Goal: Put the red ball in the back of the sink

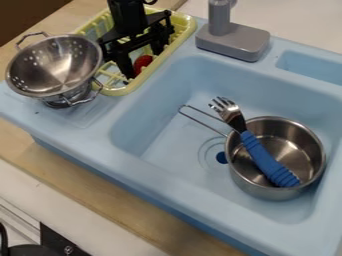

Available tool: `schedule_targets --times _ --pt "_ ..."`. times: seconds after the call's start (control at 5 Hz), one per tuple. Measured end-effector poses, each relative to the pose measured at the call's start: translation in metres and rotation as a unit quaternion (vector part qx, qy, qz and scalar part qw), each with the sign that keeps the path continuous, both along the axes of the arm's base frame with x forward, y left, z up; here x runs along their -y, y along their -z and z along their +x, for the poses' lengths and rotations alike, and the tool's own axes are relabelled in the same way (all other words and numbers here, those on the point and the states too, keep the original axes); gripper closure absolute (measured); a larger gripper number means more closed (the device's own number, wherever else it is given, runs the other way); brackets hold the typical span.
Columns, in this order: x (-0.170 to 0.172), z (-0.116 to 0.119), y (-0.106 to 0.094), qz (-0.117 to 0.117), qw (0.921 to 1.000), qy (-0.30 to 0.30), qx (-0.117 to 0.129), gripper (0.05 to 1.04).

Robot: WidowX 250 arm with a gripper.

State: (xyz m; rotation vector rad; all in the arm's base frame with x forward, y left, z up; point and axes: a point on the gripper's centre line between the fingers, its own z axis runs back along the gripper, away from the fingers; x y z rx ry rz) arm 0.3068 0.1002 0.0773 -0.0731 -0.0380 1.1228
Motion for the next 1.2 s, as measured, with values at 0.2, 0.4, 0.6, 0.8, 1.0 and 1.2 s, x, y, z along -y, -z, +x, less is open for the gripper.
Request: schedule_targets --times 0.2,0.4,0.6,0.8,1.0,1.2 --pt "0.0 -0.001 0.0 0.012 0.9999 -0.007 -0.009 0.345" --pt "-0.004 -0.003 -0.005 0.024 0.9993 -0.017 -0.022 0.345" --pt "-0.004 -0.005 -0.008 0.03 0.9987 -0.02 -0.035 0.345" --pt "-0.003 0.0 -0.032 0.026 0.9994 -0.023 -0.003 0.345" --pt "-0.002 0.005 -0.042 0.017 0.9995 -0.02 0.016 0.345" --pt "0.001 0.006 -0.052 0.015 0.9992 -0.02 0.03 0.345"
